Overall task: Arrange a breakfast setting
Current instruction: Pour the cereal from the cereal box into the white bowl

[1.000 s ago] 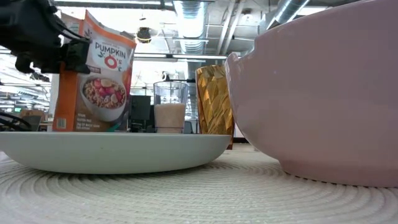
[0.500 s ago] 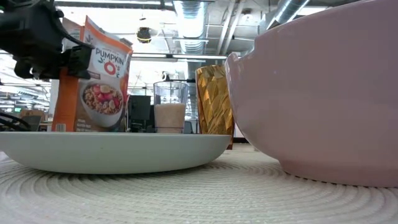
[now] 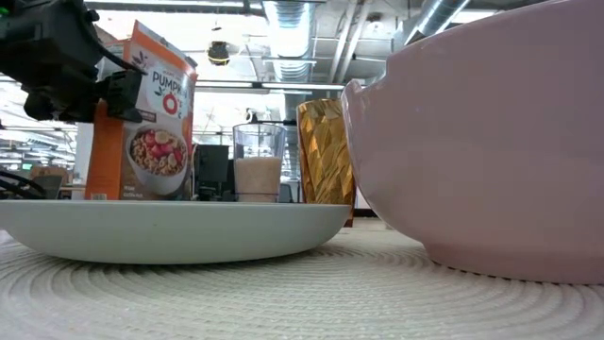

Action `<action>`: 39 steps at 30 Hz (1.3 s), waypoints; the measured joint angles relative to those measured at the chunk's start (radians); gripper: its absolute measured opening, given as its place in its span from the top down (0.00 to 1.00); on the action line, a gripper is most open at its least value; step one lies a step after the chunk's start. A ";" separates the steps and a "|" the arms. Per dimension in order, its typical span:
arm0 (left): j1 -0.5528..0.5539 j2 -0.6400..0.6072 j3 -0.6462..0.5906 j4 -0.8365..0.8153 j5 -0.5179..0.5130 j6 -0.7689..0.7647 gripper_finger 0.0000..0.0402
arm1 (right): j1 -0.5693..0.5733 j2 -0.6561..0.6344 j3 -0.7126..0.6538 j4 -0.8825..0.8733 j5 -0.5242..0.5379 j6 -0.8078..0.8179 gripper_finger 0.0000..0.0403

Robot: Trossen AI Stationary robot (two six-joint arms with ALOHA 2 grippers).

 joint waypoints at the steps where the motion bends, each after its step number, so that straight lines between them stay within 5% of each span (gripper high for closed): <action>1: 0.000 0.000 0.000 0.000 0.000 0.000 0.39 | 0.000 0.000 0.000 0.000 0.000 0.000 0.63; 39: 0.000 -0.027 0.002 0.019 0.051 0.063 0.39 | 0.000 0.000 0.000 0.000 0.000 0.000 0.63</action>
